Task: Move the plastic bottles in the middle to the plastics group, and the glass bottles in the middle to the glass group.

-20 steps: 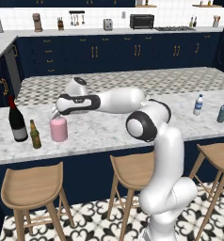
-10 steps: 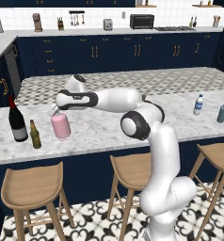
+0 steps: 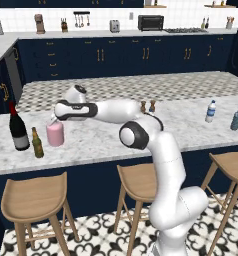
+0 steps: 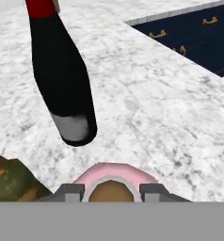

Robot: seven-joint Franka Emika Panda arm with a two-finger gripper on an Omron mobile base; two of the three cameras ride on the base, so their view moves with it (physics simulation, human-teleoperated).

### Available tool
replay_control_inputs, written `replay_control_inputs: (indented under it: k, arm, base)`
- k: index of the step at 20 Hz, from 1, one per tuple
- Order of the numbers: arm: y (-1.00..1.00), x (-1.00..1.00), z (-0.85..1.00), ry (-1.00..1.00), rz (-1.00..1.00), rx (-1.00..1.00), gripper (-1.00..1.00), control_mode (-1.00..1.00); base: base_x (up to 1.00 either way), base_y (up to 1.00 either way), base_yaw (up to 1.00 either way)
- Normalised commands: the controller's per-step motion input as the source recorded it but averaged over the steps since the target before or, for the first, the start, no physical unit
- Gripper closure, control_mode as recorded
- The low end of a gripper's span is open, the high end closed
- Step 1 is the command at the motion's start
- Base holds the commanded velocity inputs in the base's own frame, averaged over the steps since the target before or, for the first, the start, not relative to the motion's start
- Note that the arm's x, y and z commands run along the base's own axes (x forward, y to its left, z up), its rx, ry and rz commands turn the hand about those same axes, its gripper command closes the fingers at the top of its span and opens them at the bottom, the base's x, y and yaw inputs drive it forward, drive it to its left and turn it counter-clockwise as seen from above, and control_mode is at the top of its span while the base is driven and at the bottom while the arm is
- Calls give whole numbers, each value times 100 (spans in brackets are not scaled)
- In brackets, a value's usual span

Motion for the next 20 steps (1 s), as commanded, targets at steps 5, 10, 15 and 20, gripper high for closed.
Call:
replay_control_inputs:
  k: [5, 10, 15, 20]
  arm:
    - [34, 35, 0, 0, 6, 0, 100, -100]
    - [4, 0, -6, 2, 5, 0, 100, -100]
    - [8, 0, -46, 0, 6, 0, 100, -100]
    - [16, 0, -65, -1, 7, 1, 100, -100]
  base:
    - [0, 0, 0]
    - [0, 0, 0]
    - [0, 0, 0]
    - [0, 0, 0]
